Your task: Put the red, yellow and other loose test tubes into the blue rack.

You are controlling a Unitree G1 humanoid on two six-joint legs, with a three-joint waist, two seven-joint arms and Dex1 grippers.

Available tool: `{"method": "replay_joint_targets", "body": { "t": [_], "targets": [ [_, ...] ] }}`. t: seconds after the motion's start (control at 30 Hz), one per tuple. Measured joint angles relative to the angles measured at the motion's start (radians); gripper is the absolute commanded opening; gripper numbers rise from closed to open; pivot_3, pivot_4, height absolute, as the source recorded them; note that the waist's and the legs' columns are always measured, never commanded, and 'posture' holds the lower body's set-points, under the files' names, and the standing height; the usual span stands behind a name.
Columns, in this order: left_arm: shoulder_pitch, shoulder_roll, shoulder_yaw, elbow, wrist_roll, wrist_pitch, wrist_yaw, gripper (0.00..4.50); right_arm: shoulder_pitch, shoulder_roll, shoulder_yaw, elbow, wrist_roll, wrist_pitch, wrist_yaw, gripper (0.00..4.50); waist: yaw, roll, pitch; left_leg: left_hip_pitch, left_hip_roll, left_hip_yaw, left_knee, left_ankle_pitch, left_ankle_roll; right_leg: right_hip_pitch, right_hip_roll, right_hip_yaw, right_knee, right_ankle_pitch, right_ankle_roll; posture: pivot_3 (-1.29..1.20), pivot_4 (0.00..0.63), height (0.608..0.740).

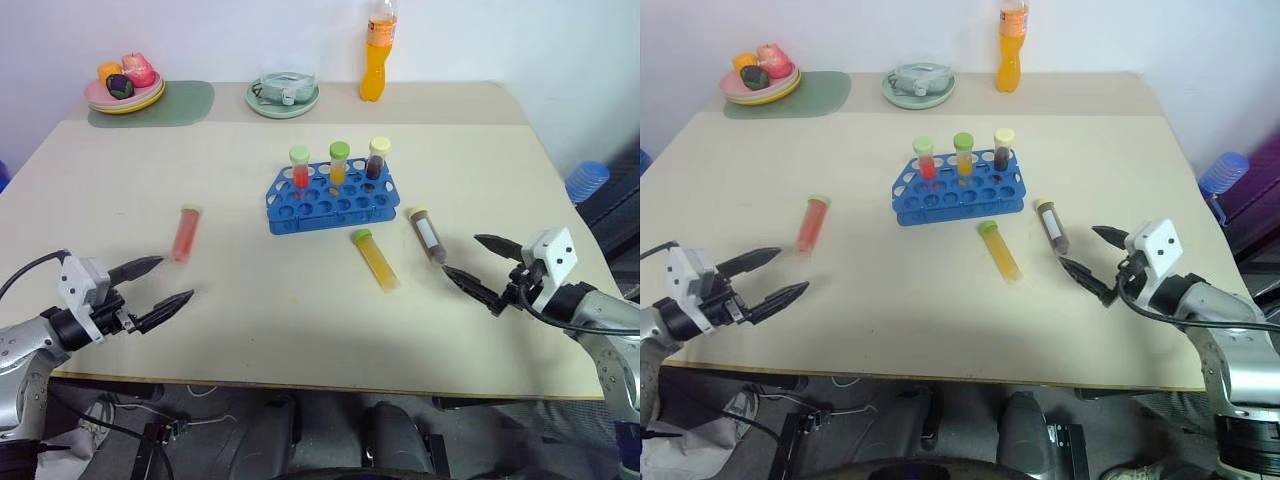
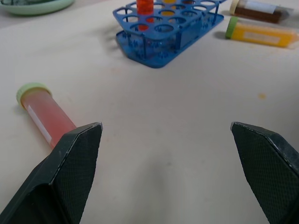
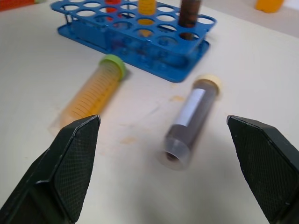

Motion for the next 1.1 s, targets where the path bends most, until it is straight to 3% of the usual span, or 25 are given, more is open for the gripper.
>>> {"method": "replay_joint_targets", "body": {
  "t": [0.83, 0.97, 1.1],
  "targets": [
    [-0.045, -0.015, -0.002, -0.012, -0.059, 0.020, -0.065, 4.50, -0.072, 0.022, 0.020, 0.103, -0.032, -0.102, -0.011, 4.46, -0.001, 0.000, 0.000, 0.000, 0.000, 0.001, 0.000, 0.000, 0.000, 0.000, 0.000, 0.000, 0.000, 0.000, 0.000, 0.00, 0.150, 0.740],
    [-0.057, -0.016, -0.013, -0.022, -0.064, 0.016, -0.089, 4.50, -0.111, 0.022, 0.065, 0.100, -0.059, -0.020, -0.071, 4.46, -0.001, 0.000, 0.000, 0.000, 0.000, 0.000, 0.000, 0.000, 0.000, 0.000, 0.000, 0.001, 0.000, 0.000, 0.000, 0.00, 0.150, 0.740],
    [-0.097, -0.020, -0.064, -0.050, -0.060, 0.003, -0.107, 4.50, -0.249, 0.020, 0.144, 0.097, -0.080, 0.235, -0.182, 4.46, -0.004, 0.000, 0.000, 0.000, 0.000, 0.001, 0.000, 0.000, 0.000, -0.002, 0.000, 0.002, 0.001, 0.001, -0.001, 0.00, 0.150, 0.740]
  ]
}}
